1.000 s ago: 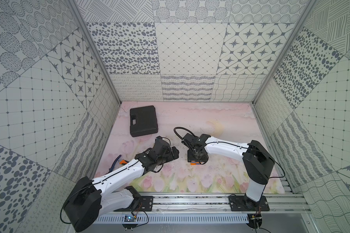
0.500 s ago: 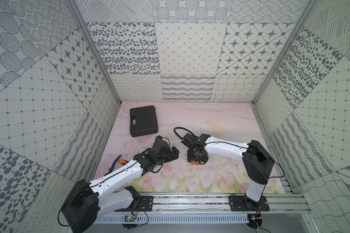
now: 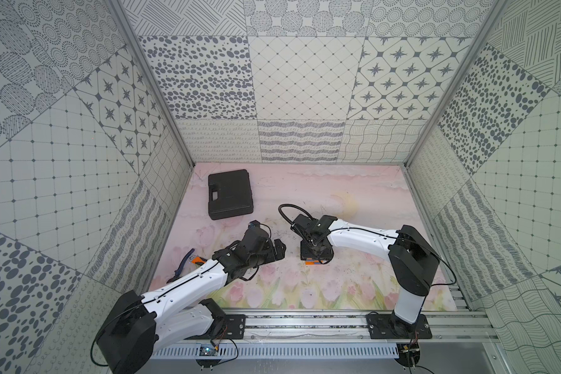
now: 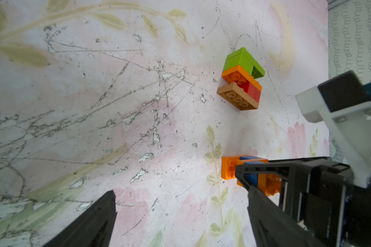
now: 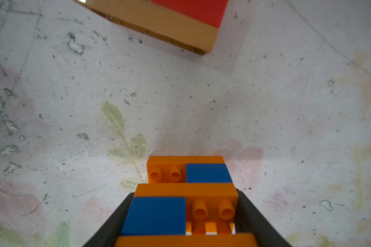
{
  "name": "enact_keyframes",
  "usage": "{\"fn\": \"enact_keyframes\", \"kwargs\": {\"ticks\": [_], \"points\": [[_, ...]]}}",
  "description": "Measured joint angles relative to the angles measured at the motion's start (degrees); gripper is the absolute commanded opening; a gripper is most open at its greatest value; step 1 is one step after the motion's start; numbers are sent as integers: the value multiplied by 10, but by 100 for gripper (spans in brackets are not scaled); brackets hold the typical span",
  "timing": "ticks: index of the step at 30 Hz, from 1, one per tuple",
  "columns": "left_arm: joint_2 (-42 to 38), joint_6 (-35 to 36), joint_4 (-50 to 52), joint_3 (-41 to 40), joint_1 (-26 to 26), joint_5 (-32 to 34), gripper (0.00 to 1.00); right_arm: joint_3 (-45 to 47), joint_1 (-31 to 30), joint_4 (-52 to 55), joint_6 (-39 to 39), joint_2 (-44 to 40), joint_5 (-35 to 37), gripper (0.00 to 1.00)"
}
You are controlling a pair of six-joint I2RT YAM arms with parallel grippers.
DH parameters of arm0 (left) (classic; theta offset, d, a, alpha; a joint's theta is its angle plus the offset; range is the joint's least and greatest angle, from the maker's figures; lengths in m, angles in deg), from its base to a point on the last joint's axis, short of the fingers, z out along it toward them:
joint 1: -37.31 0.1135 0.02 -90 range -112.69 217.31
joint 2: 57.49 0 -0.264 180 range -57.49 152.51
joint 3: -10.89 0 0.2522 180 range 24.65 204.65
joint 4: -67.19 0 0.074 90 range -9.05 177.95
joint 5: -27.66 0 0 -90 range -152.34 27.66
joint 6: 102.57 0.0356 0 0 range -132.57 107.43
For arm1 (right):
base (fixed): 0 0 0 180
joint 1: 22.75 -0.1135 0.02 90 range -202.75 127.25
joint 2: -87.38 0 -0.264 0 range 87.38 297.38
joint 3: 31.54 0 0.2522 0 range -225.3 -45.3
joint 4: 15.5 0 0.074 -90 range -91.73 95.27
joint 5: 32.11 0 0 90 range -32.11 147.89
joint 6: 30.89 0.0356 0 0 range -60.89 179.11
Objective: Assemble the number 5 with lego
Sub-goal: Assemble the lego brick with the lego brick, then adjust the lego brick at the center of the board.
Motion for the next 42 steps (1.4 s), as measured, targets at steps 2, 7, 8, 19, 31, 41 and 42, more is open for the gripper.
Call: {"fn": "enact_keyframes", "kwargs": {"ticks": [2, 7, 8, 19, 31, 41, 42], "points": [[1, 0, 0, -1, 0, -1, 99, 0, 0, 0, 0, -1, 2, 74], [-1, 0, 0, -2, 0, -1, 99, 0, -1, 8, -4, -4, 4, 88], [-2, 0, 0, -2, 0, -1, 99, 0, -1, 10, -6, -8, 6, 91], [-26, 7, 0, -3, 0, 7, 99, 64, 10, -58, -108, -208, 30, 99], [-42, 25, -4, -10, 0, 11, 99, 136, 99, -120, -476, -237, -120, 87], [-77, 26, -2, -26, 0, 27, 99, 119, 96, -96, -696, -153, -166, 74], [-81, 26, -1, -27, 0, 30, 99, 118, 96, -96, -706, -151, -170, 74]]}}
